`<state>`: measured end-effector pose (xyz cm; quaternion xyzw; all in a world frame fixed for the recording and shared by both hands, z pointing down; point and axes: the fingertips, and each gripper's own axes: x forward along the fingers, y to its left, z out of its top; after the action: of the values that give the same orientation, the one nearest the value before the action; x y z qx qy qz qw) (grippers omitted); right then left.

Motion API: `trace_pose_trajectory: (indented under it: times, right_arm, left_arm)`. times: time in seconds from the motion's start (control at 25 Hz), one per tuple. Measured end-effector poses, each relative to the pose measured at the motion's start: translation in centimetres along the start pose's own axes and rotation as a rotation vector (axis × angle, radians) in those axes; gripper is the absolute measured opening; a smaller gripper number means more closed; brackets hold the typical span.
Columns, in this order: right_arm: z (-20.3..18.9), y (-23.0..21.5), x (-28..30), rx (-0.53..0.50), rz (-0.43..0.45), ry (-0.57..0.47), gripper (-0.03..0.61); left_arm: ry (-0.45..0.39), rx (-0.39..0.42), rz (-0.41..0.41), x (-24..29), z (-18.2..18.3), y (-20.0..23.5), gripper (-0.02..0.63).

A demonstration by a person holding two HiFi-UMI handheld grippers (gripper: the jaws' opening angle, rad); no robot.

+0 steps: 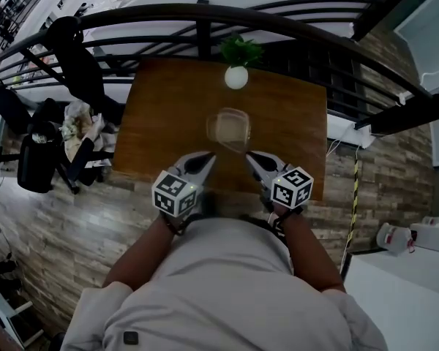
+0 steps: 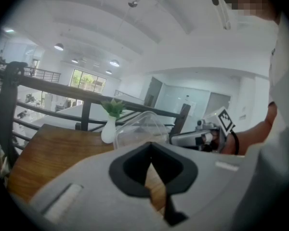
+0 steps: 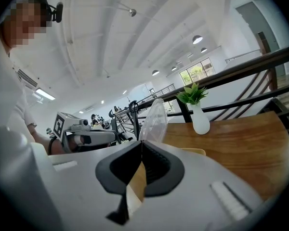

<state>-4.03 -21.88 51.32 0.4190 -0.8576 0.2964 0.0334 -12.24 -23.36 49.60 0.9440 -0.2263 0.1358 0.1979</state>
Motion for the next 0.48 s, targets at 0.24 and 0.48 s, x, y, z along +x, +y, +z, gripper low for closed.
trace_pose_trajectory:
  times: [0.24,0.48]
  right_arm:
    - [0.4,-0.3,-4.2,-0.029,0.028,-0.009,0.006]
    - [-0.4,-0.3,-8.8,-0.044,0.056,-0.015,0.006]
  left_arm:
    - [-0.004,0.026,0.031,1.2,0.1,-4.0,0.003]
    - [-0.007,0.047,0.061,1.9,-0.7,-8.4,0.003]
